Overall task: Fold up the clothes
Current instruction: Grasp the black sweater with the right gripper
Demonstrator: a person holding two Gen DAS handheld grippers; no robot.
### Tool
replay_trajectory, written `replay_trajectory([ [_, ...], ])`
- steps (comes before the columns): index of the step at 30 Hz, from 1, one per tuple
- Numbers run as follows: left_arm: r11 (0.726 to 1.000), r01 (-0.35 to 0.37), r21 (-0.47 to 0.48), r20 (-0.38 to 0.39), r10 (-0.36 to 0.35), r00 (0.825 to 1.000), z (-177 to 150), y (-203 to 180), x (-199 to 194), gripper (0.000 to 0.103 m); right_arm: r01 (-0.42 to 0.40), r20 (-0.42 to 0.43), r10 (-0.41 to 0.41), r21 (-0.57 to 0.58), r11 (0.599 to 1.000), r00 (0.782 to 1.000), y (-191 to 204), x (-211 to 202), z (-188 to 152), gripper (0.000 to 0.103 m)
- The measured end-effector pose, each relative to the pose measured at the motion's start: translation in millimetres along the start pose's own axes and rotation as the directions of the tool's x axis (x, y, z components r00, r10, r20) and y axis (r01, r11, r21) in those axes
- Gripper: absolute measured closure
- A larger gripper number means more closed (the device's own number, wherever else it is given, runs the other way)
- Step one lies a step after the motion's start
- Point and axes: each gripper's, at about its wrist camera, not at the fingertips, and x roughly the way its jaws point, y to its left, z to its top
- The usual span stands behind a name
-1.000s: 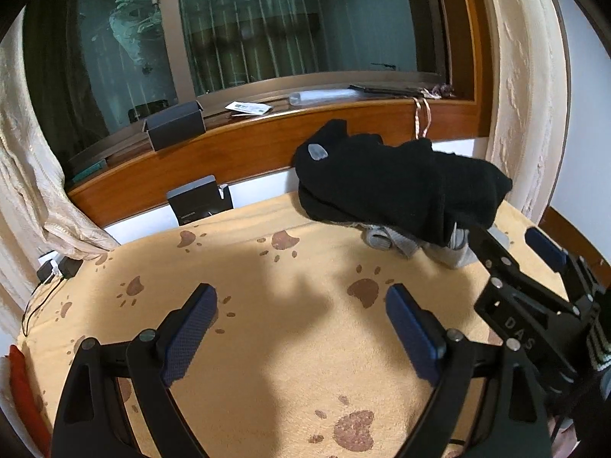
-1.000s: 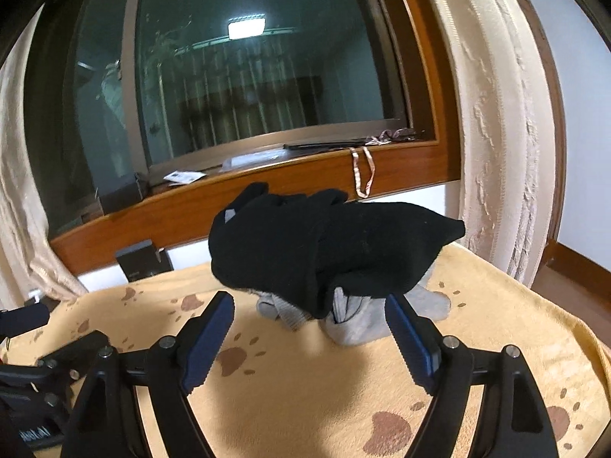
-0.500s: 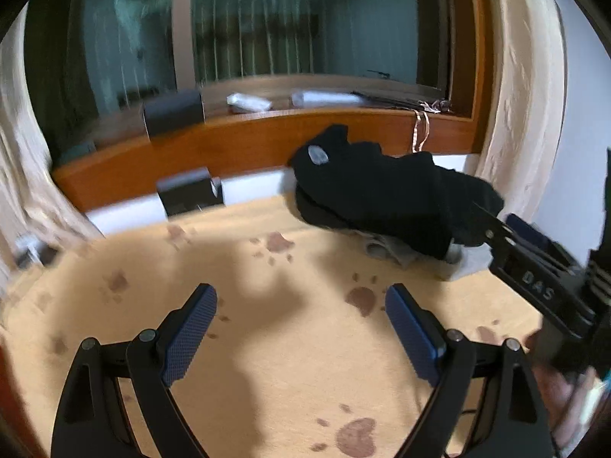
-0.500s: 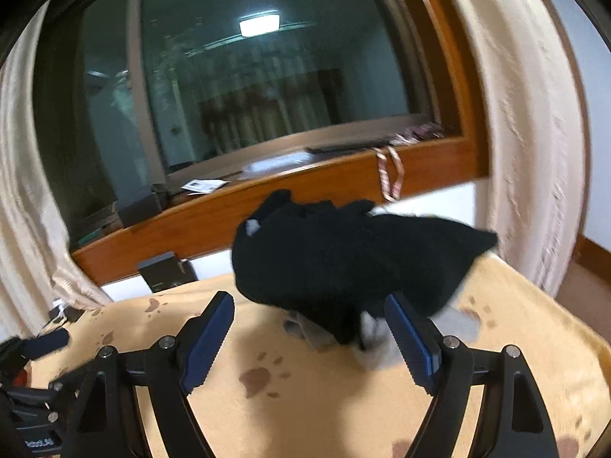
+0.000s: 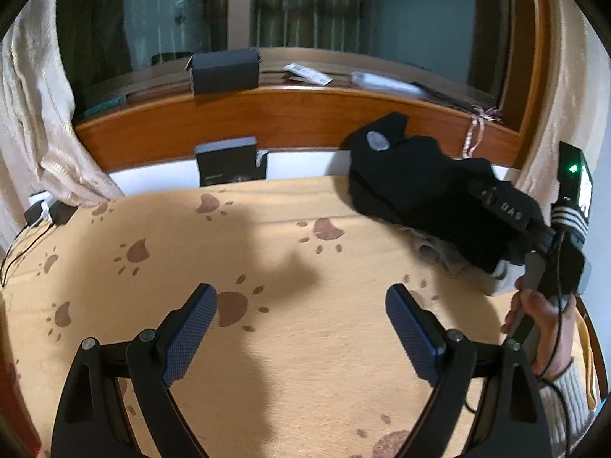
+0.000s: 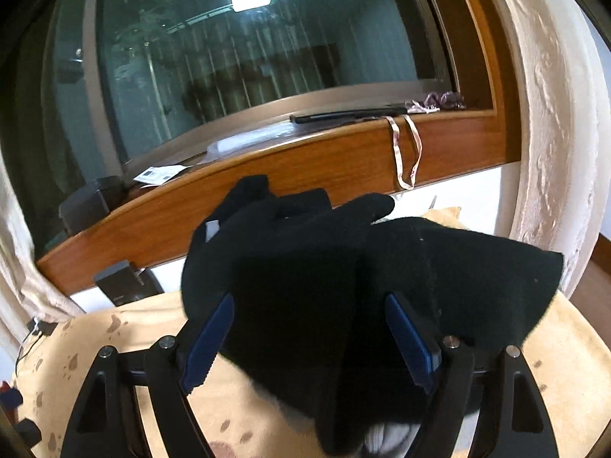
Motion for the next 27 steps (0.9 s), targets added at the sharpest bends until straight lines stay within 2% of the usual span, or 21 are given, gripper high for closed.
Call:
replay_trajectory([
  [1, 1.000, -0.005, -0.007, -0.011, 0.005, 1.000, -1.2, 1.4, 3.8, 0.011, -0.001, -0.001, 0.001, 0.002, 1.000, 1.000, -1.5, 3.3, 0.5, 0.022],
  [2, 1.000, -0.009, -0.014, -0.023, 0.009, 1.000, -2.5, 2.6, 7.5, 0.011, -0.004, -0.002, 0.004, 0.003, 1.000, 1.000, -3.1, 6.0, 0.4, 0.031],
  [3, 1.000, -0.012, -0.018, -0.033, 0.012, 0.999, -3.3, 3.2, 10.8, 0.011, -0.009, -0.004, 0.009, 0.004, 1.000, 1.000, -5.2, 7.6, 0.1, 0.044],
  [4, 1.000, -0.017, -0.021, -0.041, 0.016, 0.999, -4.0, 3.8, 13.8, 0.011, -0.013, -0.006, 0.013, 0.004, 1.000, 1.000, -7.4, 9.3, -0.1, 0.054],
  [5, 0.999, -0.022, -0.024, -0.050, 0.021, 0.999, -4.9, 4.4, 16.8, 0.011, -0.022, -0.009, 0.022, 0.006, 1.000, 1.000, -9.1, 10.5, -0.4, 0.071],
  [6, 0.999, -0.026, -0.026, -0.057, 0.024, 0.998, -5.8, 4.7, 19.3, 0.011, -0.036, -0.015, 0.036, 0.011, 0.999, 0.999, -10.1, 10.9, -0.7, 0.073],
  [10, 0.999, -0.028, -0.025, -0.068, 0.026, 0.997, -8.0, 3.7, 22.7, 0.011, -0.095, -0.033, 0.095, 0.029, 0.995, 0.995, -11.1, 7.5, -1.1, 0.080],
  [14, 0.999, -0.026, -0.019, -0.069, 0.024, 0.997, -7.7, 2.9, 22.0, 0.011, -0.239, -0.065, 0.242, 0.057, 0.969, 0.968, -1.5, -5.5, -3.4, 0.083],
  [17, 0.999, -0.022, -0.029, -0.069, 0.020, 0.997, -6.1, 5.5, 21.0, 0.011, -0.297, -0.087, 0.296, 0.008, 0.955, 0.951, 16.7, -17.8, -9.6, 0.085],
  [19, 0.999, -0.023, -0.038, -0.068, 0.020, 0.997, -5.5, 8.3, 20.2, 0.011, -0.298, -0.087, 0.296, -0.019, 0.954, 0.951, 26.3, -24.2, -14.0, 0.085],
  [22, 0.998, -0.020, -0.053, -0.067, 0.016, 0.998, -3.7, 13.1, 18.9, 0.011, -0.252, -0.076, 0.248, -0.046, 0.967, 0.966, 33.2, -28.3, -18.2, 0.085],
  [27, 0.997, -0.024, -0.078, -0.064, 0.019, 0.998, 0.0, 21.2, 18.6, 0.011, -0.199, -0.057, 0.197, -0.035, 0.979, 0.979, 27.3, -30.1, -17.0, 0.084],
])
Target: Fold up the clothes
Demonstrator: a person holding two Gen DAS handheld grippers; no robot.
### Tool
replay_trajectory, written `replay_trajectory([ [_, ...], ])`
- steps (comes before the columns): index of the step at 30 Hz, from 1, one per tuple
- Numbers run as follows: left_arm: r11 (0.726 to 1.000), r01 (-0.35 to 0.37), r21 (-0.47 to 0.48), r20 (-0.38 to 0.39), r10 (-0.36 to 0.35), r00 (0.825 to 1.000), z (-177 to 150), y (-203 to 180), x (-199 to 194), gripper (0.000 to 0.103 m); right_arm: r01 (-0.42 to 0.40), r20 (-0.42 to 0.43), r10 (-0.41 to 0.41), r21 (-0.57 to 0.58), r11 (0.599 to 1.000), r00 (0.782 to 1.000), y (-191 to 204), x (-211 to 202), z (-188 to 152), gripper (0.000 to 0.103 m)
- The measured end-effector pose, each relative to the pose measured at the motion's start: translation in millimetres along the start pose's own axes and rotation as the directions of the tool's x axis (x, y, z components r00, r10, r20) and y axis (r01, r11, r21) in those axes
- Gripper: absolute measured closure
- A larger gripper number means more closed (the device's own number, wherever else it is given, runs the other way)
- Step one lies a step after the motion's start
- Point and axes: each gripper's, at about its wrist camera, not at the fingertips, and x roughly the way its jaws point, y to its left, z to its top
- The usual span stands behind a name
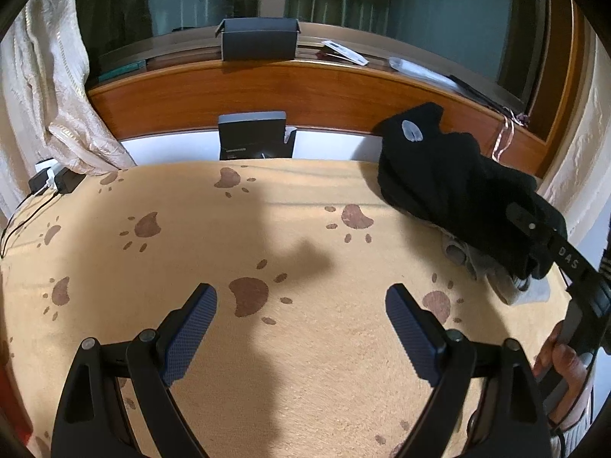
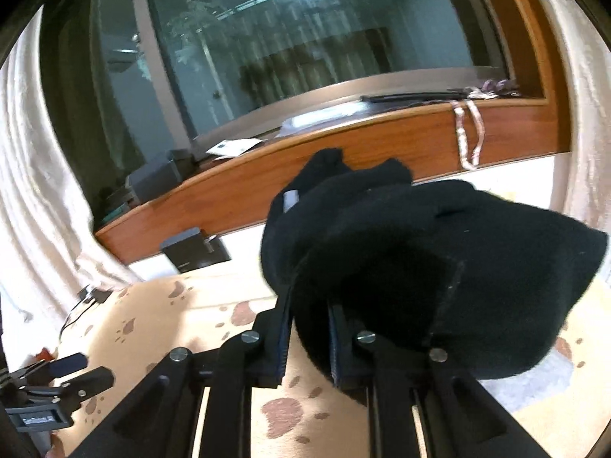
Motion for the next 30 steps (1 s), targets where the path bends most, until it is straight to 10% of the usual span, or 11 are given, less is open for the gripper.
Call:
replay_trajectory([
  [2, 1.000, -0.003, -0.014, -0.008, 0.003, 1.000, 0.3, 3.8, 2.8, 0.011, 0.022, 0.032, -0.022, 0.002, 1.000, 0.999, -0.8, -6.1, 4.6, 0.075],
  [5, 1.000, -0.003, -0.023, -0.024, 0.002, 1.000, -0.1, 6.6, 7.2, 0.011, 0.067, 0.094, -0.067, -0.003, 0.998, 0.993, 4.2, -13.5, 12.8, 0.007],
  [6, 1.000, -0.005, -0.022, -0.025, 0.004, 1.000, -0.3, 6.1, 8.1, 0.011, 0.089, 0.118, -0.088, -0.006, 0.996, 0.989, 5.1, -16.4, 14.5, 0.004],
  [12, 1.000, -0.013, 0.015, -0.031, 0.013, 0.999, -4.0, -2.7, 13.7, 0.011, 0.231, 0.087, -0.233, 0.035, 0.972, 0.969, -15.0, -2.4, 21.3, 0.004],
  [18, 0.999, -0.013, 0.045, -0.036, 0.014, 0.999, -5.1, -7.3, 16.6, 0.011, 0.126, 0.000, -0.126, 0.080, 0.989, 0.992, -36.0, 44.8, 22.5, 0.008],
  [22, 0.999, -0.017, 0.027, -0.047, 0.019, 0.999, -4.2, -2.7, 19.9, 0.011, -0.074, -0.039, 0.081, 0.152, 0.986, 0.996, -36.5, 54.2, 21.4, 0.074],
  [30, 1.000, -0.021, -0.011, -0.020, 0.020, 1.000, 5.4, 12.1, 8.1, 0.011, -0.484, -0.052, 0.507, 0.229, 0.845, 0.860, -4.2, 25.2, 9.6, 0.078],
])
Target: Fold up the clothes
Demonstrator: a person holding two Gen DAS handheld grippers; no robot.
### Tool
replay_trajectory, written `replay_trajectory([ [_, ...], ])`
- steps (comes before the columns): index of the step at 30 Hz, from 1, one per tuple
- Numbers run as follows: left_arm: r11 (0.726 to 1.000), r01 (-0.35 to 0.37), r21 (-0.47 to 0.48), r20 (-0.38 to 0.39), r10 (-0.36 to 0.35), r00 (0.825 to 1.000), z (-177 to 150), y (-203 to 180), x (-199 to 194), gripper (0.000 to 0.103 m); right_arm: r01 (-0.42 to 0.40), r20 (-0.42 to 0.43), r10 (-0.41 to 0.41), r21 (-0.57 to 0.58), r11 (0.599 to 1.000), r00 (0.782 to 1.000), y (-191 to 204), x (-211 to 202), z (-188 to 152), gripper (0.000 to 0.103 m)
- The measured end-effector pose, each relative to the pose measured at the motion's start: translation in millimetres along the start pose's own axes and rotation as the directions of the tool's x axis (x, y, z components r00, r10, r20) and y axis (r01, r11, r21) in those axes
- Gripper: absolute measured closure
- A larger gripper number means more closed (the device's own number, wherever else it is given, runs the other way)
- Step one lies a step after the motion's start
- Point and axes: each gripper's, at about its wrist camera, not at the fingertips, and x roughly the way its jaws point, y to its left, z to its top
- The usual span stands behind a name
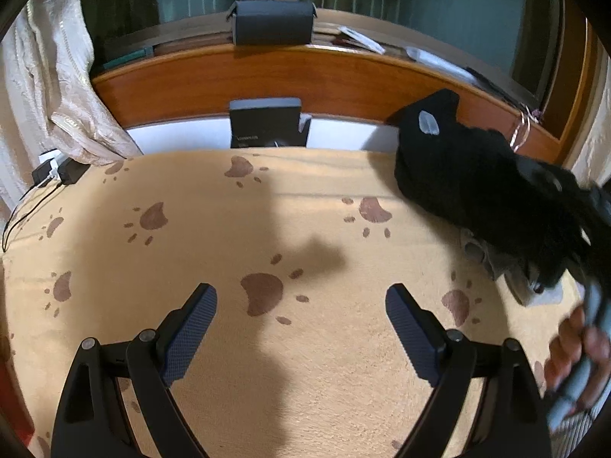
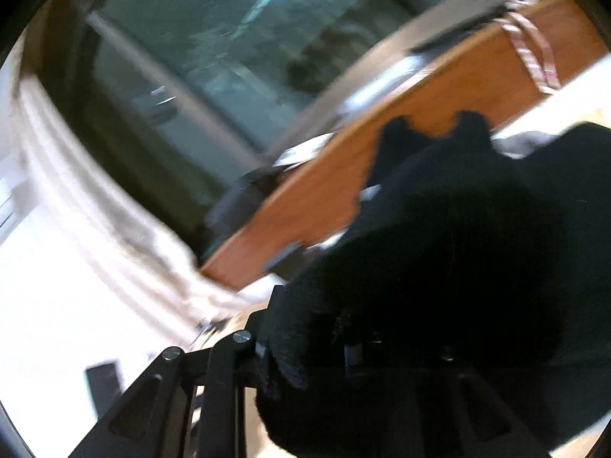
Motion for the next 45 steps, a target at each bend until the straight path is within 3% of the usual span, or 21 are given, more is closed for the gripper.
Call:
replay_trajectory([
  [6, 0.996, -0.004, -0.084, 0.050, 0.008, 0.999, 17.0, 30.2, -17.9, 0.011, -0.031, -0.186, -0.001, -0.167, 0.985, 0.983, 50.2, -0.7, -50.0, 0.078],
  [9, 0.992, -0.008, -0.123, 0.058, 0.015, 0.998, 23.5, 45.4, -22.9, 0.011, -0.061, -0.326, -0.006, -0.194, 0.979, 0.945, 62.6, 1.1, -89.2, 0.078],
  [14, 0.985, -0.014, -0.174, 0.074, 0.027, 0.997, 34.5, 66.3, -29.9, 0.011, -0.129, -0.525, -0.039, -0.279, 0.951, 0.850, 91.7, -8.1, -155.1, 0.077],
  [20, 0.982, -0.014, -0.188, 0.104, 0.034, 0.994, 37.6, 75.6, -43.2, 0.011, -0.310, -0.635, 0.063, -0.286, 0.907, 0.770, 131.5, -28.0, -191.8, 0.077],
  [22, 0.985, -0.009, -0.175, 0.108, 0.028, 0.994, 36.6, 73.0, -46.0, 0.011, -0.328, -0.643, 0.044, -0.330, 0.885, 0.765, 146.7, -30.6, -201.2, 0.077],
  [23, 0.986, -0.005, -0.166, 0.109, 0.024, 0.994, 36.0, 70.9, -47.8, 0.011, -0.319, -0.634, 0.035, -0.340, 0.885, 0.773, 149.3, -32.9, -201.2, 0.077],
  [28, 0.997, 0.010, -0.075, 0.114, -0.002, 0.994, 31.0, 56.2, -59.6, 0.011, -0.130, -0.476, -0.015, -0.271, 0.954, 0.879, 121.2, -53.5, -165.4, 0.074],
  [29, 0.999, 0.007, -0.047, 0.114, -0.002, 0.994, 28.9, 53.2, -62.1, 0.011, -0.079, -0.438, -0.034, -0.237, 0.968, 0.898, 110.2, -61.7, -156.5, 0.062],
  [30, 1.000, 0.000, -0.021, 0.115, 0.003, 0.993, 26.0, 52.0, -63.9, 0.011, -0.028, -0.400, -0.056, -0.201, 0.979, 0.915, 99.2, -69.9, -147.5, 0.037],
  [32, 0.999, -0.033, 0.028, 0.119, 0.029, 0.993, 18.2, 53.0, -66.8, 0.011, 0.041, -0.327, -0.088, -0.150, 0.988, 0.941, 84.0, -90.4, -136.7, 0.021],
  [35, 0.993, -0.112, 0.049, 0.117, 0.105, 0.988, 4.2, 66.2, -67.8, 0.011, 0.048, -0.258, -0.086, -0.150, 0.988, 0.962, 85.6, -111.8, -138.7, 0.021],
  [37, 0.988, -0.146, 0.040, 0.103, 0.142, 0.985, -4.5, 78.5, -66.7, 0.011, 0.032, -0.247, -0.070, -0.156, 0.987, 0.966, 89.4, -105.0, -133.7, 0.021],
  [42, 0.986, -0.166, -0.024, 0.081, 0.167, 0.983, -21.4, 112.2, -71.3, 0.011, -0.058, -0.267, 0.004, -0.194, 0.979, 0.964, 130.3, -41.8, -121.6, 0.021],
  [45, 0.985, -0.164, -0.045, 0.068, 0.167, 0.984, -30.1, 127.0, -73.9, 0.011, -0.022, -0.274, -0.050, -0.253, 0.967, 0.961, 167.0, 2.7, -138.1, 0.021],
])
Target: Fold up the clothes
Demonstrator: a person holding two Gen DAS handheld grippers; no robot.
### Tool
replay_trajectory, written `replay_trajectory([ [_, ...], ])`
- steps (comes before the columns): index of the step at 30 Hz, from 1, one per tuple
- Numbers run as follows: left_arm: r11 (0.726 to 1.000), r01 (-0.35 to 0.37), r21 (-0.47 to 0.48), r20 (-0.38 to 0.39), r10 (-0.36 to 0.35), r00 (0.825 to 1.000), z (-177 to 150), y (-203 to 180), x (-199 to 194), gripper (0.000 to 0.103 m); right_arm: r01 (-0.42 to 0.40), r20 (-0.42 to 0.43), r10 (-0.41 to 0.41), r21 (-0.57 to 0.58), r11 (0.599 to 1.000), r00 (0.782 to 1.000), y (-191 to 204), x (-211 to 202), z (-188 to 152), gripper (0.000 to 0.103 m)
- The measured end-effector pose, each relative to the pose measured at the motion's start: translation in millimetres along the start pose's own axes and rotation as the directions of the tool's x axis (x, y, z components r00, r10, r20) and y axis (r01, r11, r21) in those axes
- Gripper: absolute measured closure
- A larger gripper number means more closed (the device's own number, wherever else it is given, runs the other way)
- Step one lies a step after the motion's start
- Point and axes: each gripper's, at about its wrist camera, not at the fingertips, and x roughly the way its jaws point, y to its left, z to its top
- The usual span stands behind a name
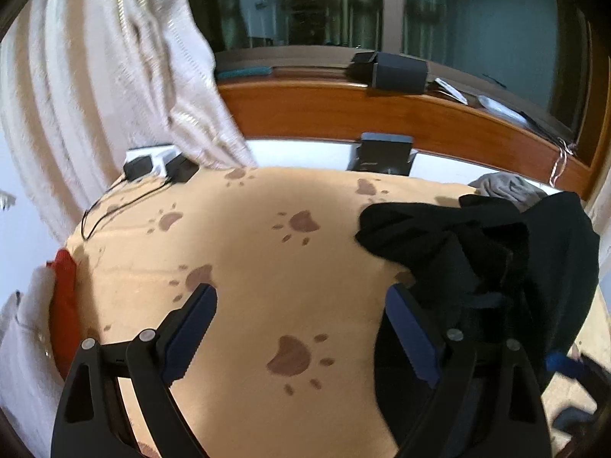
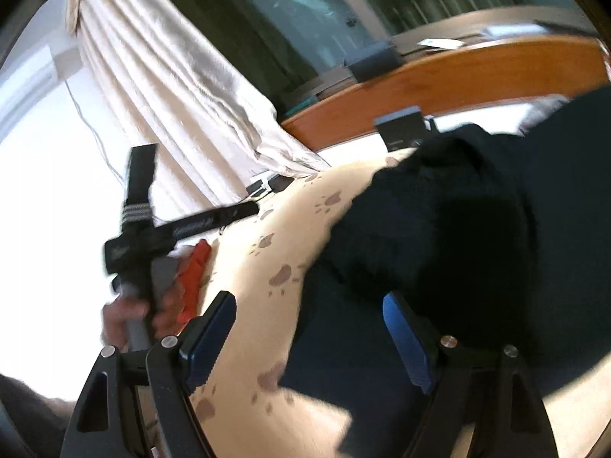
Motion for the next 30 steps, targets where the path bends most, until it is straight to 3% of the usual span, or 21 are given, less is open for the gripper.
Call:
replay_trajectory([
  [3, 1.000, -0.025, 0.015, -0.008, 0.025, 1.000, -6.3, 7.3, 2.7, 0.011, 0.137, 0.020, -0.137, -0.005, 0.991, 0.990, 5.0, 14.2, 6.9, 0.021],
  [8, 0.994, -0.043, 0.100, -0.008, 0.044, 0.999, -12.7, -3.6, 17.6, 0.011, 0.329, 0.094, -0.341, 0.123, 0.936, 0.935, -36.8, -4.8, -6.0, 0.021],
  [10, 0.986, -0.038, 0.160, -0.014, 0.041, 0.999, -12.4, -19.4, 26.2, 0.011, 0.353, 0.095, -0.376, 0.192, 0.916, 0.922, -55.4, -10.7, -12.3, 0.021],
  [14, 0.954, 0.046, 0.296, -0.081, -0.023, 0.996, -10.9, -64.5, 49.7, 0.011, 0.369, 0.114, -0.418, 0.306, 0.878, 0.901, -90.1, -31.4, -26.4, 0.021],
  [19, 0.929, 0.153, 0.336, -0.131, -0.115, 0.985, 0.6, -110.5, 63.1, 0.011, 0.339, 0.148, -0.415, 0.370, 0.865, 0.898, -110.4, -49.0, -36.0, 0.021],
  [22, 0.927, 0.240, 0.289, -0.201, -0.186, 0.962, 12.3, -136.4, 73.2, 0.011, 0.336, 0.150, -0.422, 0.397, 0.854, 0.894, -111.6, -53.4, -37.9, 0.021],
  [24, 0.916, 0.330, 0.227, -0.246, -0.273, 0.930, 19.8, -154.2, 77.8, 0.011, 0.361, 0.139, -0.444, 0.397, 0.844, 0.885, -114.9, -71.6, -47.2, 0.021],
  [28, 0.893, 0.406, 0.194, -0.263, -0.351, 0.899, 30.8, -192.5, 85.1, 0.011, 0.435, 0.110, -0.504, 0.371, 0.821, 0.857, -107.0, -65.2, -42.8, 0.021],
  [30, 0.872, 0.457, 0.174, -0.298, -0.396, 0.869, 34.7, -211.6, 95.1, 0.011, 0.456, 0.091, -0.518, 0.365, 0.812, 0.851, -104.4, -61.8, -41.1, 0.021],
])
